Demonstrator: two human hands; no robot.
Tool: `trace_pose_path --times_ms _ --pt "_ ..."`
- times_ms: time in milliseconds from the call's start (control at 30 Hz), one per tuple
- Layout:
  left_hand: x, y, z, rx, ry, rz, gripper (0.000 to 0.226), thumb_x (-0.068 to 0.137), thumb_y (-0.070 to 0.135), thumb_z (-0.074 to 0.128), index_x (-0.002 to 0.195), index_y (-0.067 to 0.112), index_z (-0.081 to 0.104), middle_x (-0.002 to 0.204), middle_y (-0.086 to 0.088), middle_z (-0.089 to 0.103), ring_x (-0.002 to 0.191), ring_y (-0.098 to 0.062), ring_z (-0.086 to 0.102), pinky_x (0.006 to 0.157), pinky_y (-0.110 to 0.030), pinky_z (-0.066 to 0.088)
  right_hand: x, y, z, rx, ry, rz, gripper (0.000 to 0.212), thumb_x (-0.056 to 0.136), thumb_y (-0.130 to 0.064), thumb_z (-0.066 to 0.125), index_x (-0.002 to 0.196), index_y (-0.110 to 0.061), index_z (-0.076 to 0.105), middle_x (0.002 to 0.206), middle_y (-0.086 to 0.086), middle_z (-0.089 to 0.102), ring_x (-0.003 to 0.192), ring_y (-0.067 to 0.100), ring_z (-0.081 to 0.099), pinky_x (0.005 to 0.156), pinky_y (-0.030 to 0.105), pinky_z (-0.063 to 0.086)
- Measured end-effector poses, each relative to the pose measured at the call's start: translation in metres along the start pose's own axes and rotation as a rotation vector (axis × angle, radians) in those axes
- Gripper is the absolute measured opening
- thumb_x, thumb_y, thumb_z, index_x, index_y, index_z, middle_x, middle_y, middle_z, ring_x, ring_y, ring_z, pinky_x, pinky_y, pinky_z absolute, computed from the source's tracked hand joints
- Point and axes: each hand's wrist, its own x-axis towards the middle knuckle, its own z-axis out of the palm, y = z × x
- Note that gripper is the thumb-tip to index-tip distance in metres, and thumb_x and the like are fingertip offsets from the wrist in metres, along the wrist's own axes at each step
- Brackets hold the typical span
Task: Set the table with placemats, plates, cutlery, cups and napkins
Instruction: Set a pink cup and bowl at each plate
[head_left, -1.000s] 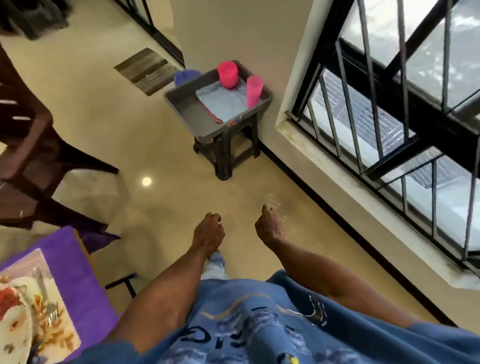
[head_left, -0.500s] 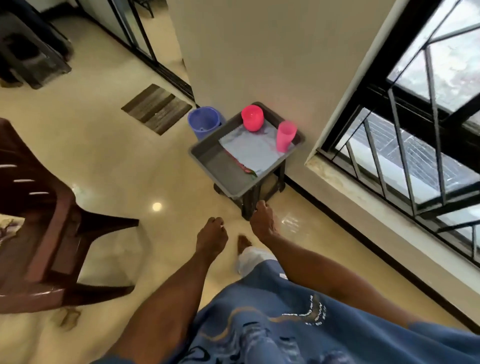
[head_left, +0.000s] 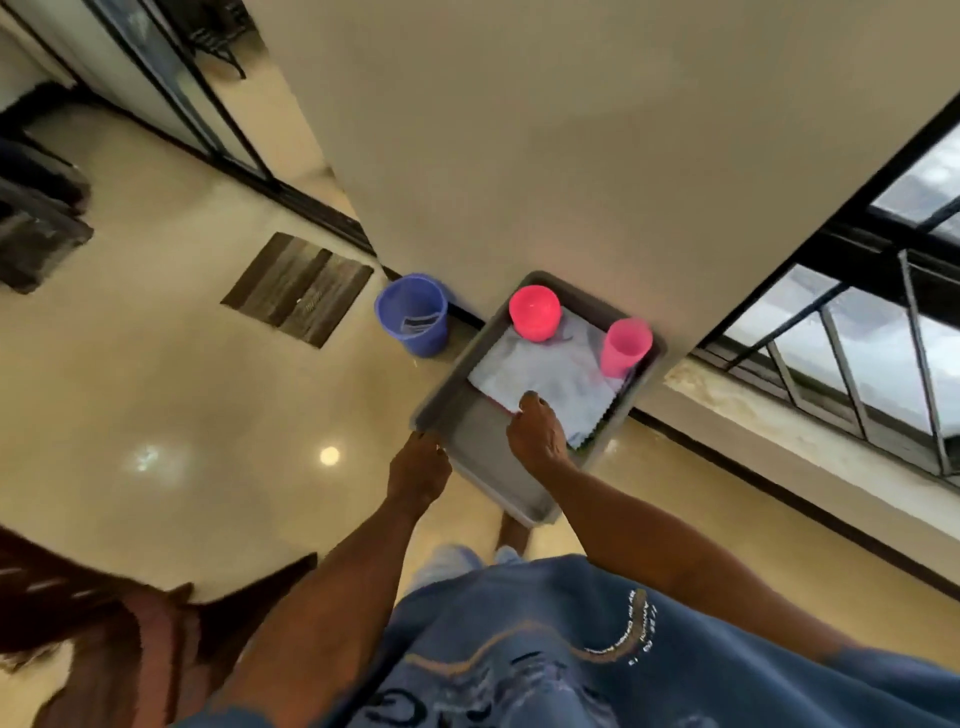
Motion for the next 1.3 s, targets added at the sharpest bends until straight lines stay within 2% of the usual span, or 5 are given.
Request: trace_pose_path --times_ms 367,800,1033,1167,1300 --pt "0.158 0.079 -0.013 0.009 -0.362 0.332 0.025 0.09 0.014 0.056 0.114 0.009 0.063 0.118 -0.013 0.064 0.112 -0.031 0.058 0.085 -0.033 0.043 0.06 0.011 -0.01 0.138 0.247 0.452 0.028 0.088 -0.009 0.043 0.115 -0.01 0.052 0.117 0.014 0.059 0.096 0.035 0.058 0.074 0.034 0.042" --pt "0.276 0.097 0.039 -0.33 -0.646 -0.01 0.022 0.086 0.026 0.066 0.073 0.015 0.054 0.077 -0.012 0.062 0.076 -0.029 0.062 0.069 -0.038 0.051 0.132 -0.001 0.046 0.377 0.316 0.682 0.032 0.097 -0.023 0.052 0.127 -0.011 0.051 0.121 0.012 0.063 0.112 0.031 0.058 0.076 0.03 0.037" --pt "0.33 0.099 0.06 -0.26 -0.348 0.102 0.032 0.092 0.036 0.055 0.098 0.005 0.061 0.098 -0.014 0.065 0.093 -0.032 0.062 0.073 -0.035 0.047 0.212 0.021 0.048 0.707 0.343 0.74 0.041 0.087 -0.049 0.061 0.107 -0.014 0.057 0.107 0.012 0.069 0.098 0.031 0.067 0.089 0.04 0.052" --pt "0.33 0.11 0.05 -0.178 -0.183 0.419 0.022 0.097 0.026 0.055 0.106 0.006 0.061 0.105 -0.011 0.061 0.094 -0.025 0.058 0.072 -0.026 0.035 0.238 0.034 0.041 0.76 0.682 0.834 0.056 0.088 -0.03 0.067 0.132 -0.002 0.045 0.133 0.017 0.053 0.124 0.033 0.051 0.104 0.041 0.042" --pt "0.311 0.126 0.07 -0.227 -0.307 0.639 0.025 0.091 0.016 0.061 0.113 0.004 0.061 0.103 -0.014 0.063 0.083 -0.024 0.058 0.071 -0.029 0.044 0.238 0.053 0.02 0.83 1.029 0.82 0.108 0.069 -0.039 0.086 0.148 -0.004 0.022 0.148 0.018 0.029 0.136 0.034 0.036 0.108 0.04 0.038"
